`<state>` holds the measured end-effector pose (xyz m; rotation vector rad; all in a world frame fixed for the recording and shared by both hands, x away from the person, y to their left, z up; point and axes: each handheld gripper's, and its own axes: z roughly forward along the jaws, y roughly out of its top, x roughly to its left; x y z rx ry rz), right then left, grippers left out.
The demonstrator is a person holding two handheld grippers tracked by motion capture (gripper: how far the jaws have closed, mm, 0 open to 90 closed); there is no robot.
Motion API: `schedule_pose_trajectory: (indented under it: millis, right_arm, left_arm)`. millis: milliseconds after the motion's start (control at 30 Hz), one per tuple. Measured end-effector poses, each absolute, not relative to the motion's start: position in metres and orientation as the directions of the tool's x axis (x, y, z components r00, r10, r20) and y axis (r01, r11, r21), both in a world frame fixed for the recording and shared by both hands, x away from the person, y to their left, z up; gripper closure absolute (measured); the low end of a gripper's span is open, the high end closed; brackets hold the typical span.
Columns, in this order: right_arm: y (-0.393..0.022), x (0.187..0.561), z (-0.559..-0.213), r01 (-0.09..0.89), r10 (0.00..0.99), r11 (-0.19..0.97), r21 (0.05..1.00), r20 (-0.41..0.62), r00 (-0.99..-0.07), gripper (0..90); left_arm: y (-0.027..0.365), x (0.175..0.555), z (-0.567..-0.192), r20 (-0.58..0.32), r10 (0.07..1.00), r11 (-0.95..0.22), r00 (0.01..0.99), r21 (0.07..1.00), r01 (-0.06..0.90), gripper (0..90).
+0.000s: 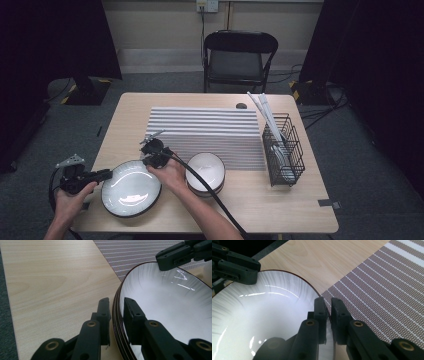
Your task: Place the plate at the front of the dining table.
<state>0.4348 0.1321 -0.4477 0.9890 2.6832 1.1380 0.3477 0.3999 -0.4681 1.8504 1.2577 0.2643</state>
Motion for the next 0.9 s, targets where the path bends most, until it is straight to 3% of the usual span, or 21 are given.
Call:
schedule_pose_trajectory:
  millis: [333,467,900]
  right_arm:
    - [0.1317,0.4315,-0.4507,0.527,0.586,0.519,0.673,0.168,-0.793,83.9]
    - [0.1297,0.4292,-0.4527,0.535,0.595,0.497,0.683,0.181,-0.783,83.9]
    - [0.1292,0.4285,-0.4527,0.553,0.605,0.485,0.678,0.196,-0.772,83.8]
  left_arm:
    - [0.4013,0.3462,-0.467,-0.283,0.837,-0.116,0.469,0.745,0.657,74.2]
    - [0.4001,0.3464,-0.4661,-0.286,0.834,-0.116,0.472,0.745,0.657,83.4]
    - [0.3999,0.3478,-0.4673,-0.289,0.831,-0.121,0.475,0.74,0.662,83.0]
